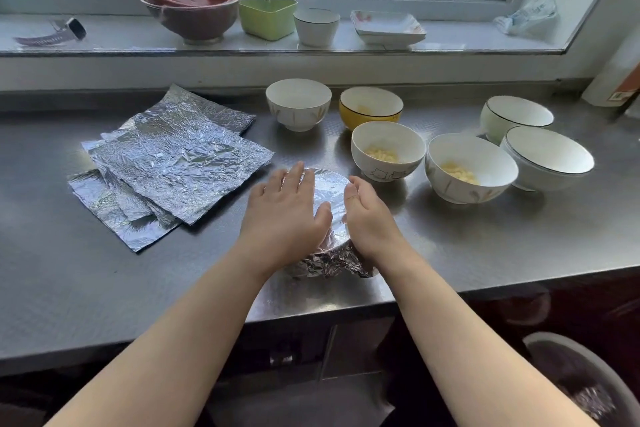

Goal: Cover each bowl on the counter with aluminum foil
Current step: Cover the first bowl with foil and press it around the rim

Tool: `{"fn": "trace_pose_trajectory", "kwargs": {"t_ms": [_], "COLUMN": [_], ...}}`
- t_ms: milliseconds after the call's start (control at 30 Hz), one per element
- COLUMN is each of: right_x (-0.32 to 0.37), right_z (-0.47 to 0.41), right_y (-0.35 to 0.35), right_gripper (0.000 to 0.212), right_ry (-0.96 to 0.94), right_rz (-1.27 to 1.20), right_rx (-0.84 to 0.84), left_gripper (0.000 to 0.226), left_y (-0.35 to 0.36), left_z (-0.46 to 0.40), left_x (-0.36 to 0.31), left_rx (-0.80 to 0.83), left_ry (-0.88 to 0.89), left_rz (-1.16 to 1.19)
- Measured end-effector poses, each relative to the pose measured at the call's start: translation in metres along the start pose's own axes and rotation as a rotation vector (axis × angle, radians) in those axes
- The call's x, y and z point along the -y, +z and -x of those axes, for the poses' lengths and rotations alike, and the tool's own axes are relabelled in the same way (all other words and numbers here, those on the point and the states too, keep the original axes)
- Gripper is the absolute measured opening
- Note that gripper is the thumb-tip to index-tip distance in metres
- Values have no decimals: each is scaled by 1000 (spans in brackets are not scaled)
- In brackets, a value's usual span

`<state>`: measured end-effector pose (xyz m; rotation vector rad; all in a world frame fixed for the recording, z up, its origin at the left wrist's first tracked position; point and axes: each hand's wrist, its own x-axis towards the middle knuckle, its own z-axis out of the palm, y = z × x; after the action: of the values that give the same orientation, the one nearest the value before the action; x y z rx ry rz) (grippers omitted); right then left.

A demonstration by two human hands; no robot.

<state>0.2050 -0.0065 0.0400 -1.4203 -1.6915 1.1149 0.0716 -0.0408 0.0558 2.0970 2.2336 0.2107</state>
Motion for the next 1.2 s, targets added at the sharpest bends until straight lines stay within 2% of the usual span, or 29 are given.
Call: {"fn": "trace_pose_trajectory", "kwargs": {"t_ms": [233,400,600,700,767,833,900,1000,1200], "right_x": [3,14,34,38,34,26,17,11,8], "right_z": [1,0,5,14,13,9,5,6,5], "right_y": [-7,-17,-36,-27,-15,-5,-1,2,4], "right_gripper": [46,57,48,46,34,34,26,41,45], "right_ry": [43,28,-104,-160,-143,-91,-82,-80,-77], "right_rz": [-47,-8,136,205,273,324,334,290,188], "right_rx": [71,134,-45,-28,32,64,43,13,-21], "left_gripper": [65,76,81,75,68,61,54,45,35], "left_y": [-1,-3,-16,-20,-21,-17,-10,-3,1], "left_z": [1,7,14,14,7,-1,-5,-7,-9], "left_x": [-2,-14,-18,-15,-6,7,19,26,24], "left_rx": [21,35,93,-28,-111,-98,-62,-97,-195], "left_ry": [-23,-131,-223,-185,-93,6,67,87,-80], "left_rz": [3,71,304,257,160,109,194,385,812]}}
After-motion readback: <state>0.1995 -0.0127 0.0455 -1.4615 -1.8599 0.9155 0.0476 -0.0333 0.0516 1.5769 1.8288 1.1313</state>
